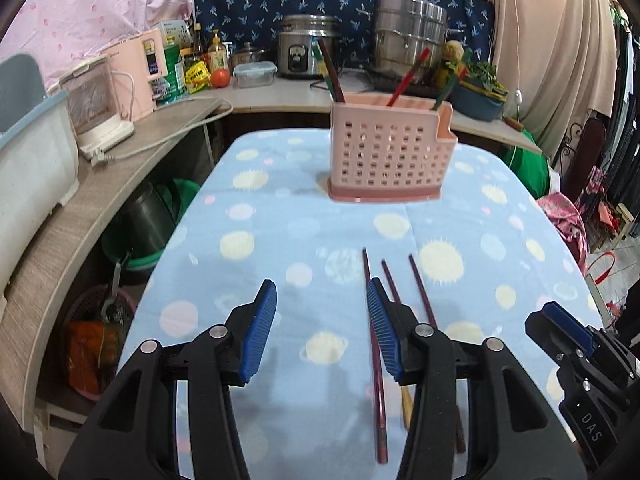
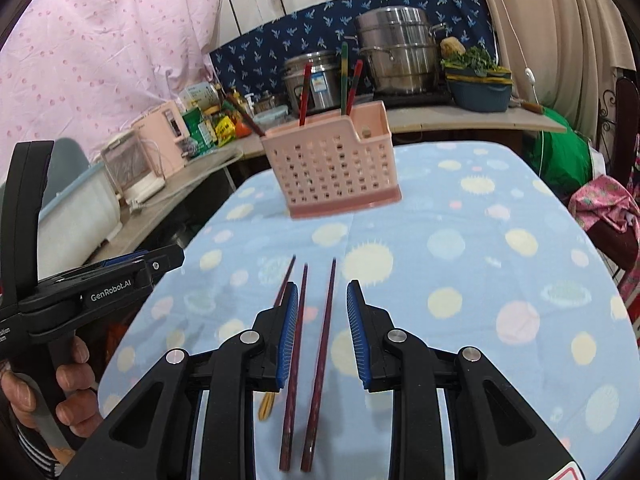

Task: Organize utensils
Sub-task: 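Move both open tools back down to the remaining utensils, then grasp a dark-red chopstick with the right tool while the left tool grasps another dark-red chopstick, then lift both dark-red chopsticks and lower them into the pink holder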

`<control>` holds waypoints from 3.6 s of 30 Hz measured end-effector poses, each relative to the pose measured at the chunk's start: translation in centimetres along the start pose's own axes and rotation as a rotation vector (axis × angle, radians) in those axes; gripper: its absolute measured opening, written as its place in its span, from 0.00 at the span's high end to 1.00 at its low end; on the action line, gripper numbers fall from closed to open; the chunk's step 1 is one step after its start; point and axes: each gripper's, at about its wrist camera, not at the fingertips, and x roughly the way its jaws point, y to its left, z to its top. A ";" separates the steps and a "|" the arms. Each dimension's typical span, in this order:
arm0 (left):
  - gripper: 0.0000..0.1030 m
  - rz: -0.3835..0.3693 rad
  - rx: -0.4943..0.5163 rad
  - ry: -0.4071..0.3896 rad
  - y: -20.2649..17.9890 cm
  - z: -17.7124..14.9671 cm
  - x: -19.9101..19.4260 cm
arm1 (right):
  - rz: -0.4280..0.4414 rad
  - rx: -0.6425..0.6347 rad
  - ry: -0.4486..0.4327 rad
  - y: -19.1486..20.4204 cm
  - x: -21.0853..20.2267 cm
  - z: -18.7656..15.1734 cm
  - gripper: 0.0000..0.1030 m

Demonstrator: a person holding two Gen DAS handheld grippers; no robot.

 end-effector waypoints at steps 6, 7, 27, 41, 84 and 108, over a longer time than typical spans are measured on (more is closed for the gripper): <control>0.56 -0.002 0.010 0.045 0.0 -3.4 0.5 | -0.020 -0.009 0.068 0.5 0.5 -3.6 0.75; 0.57 -0.008 0.009 0.055 0.0 -3.8 0.6 | -0.022 -0.012 0.076 0.5 0.5 -4.2 0.75; 0.56 -0.056 0.020 0.181 -0.9 -9.3 2.1 | -0.044 -0.024 0.190 1.2 2.1 -9.3 0.82; 0.46 -0.084 0.044 0.199 -2.0 -10.5 2.4 | -0.055 -0.014 0.175 0.6 2.0 -9.5 0.93; 0.93 -0.094 0.022 0.134 -1.4 -8.4 -0.4 | -0.028 0.036 0.087 0.0 -0.5 -6.8 0.93; 0.93 -0.144 -0.101 -0.097 1.6 6.4 -4.4 | 0.028 0.123 -0.168 -2.7 -4.1 7.7 0.93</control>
